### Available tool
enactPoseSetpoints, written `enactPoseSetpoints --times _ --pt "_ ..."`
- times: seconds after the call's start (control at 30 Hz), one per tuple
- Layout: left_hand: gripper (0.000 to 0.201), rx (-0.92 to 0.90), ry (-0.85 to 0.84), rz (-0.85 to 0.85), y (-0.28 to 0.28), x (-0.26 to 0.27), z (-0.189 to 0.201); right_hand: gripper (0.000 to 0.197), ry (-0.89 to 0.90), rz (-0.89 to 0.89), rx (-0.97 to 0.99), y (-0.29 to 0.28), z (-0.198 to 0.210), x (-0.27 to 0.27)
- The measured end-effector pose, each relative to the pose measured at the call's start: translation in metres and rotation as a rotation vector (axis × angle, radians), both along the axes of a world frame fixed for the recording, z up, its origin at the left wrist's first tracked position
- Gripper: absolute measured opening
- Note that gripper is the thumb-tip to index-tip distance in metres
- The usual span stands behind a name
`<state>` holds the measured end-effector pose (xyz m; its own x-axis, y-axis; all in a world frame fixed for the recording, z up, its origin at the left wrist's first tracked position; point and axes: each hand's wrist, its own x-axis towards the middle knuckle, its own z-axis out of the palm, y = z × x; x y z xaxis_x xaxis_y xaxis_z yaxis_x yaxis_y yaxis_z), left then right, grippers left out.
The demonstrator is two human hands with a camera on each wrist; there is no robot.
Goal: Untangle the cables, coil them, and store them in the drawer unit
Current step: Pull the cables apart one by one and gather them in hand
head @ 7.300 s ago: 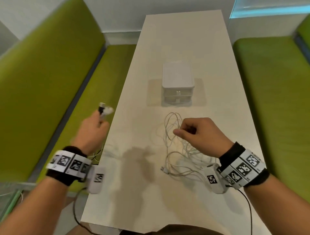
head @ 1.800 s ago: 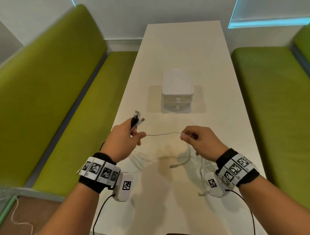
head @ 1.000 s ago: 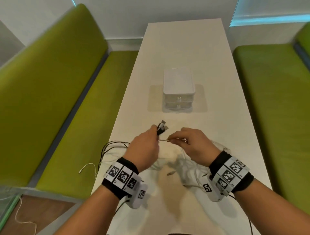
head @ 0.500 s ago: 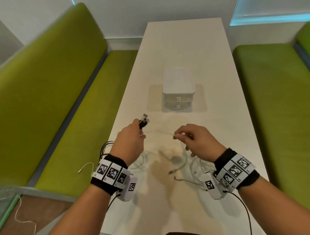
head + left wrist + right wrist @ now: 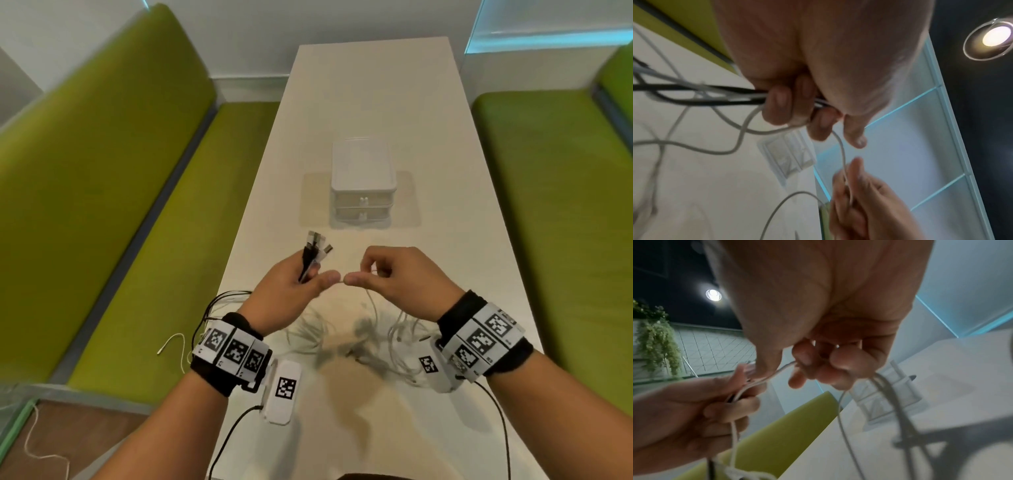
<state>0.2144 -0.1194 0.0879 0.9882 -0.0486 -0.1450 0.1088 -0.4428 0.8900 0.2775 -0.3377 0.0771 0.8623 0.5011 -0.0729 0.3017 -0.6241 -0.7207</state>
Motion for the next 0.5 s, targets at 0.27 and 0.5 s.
enactPoseSetpoints --times 0.27,0.5 --pt "0.038 0.387 -0.068 0.239 0.028 0.001 0.005 0.033 0.056 0.051 -0.135 -0.017 -0.004 0.011" --pt "0.02 0.445 -0.121 -0.014 -0.011 -0.005 0.0 0.028 0.019 0.008 0.042 0.005 -0.013 -0.002"
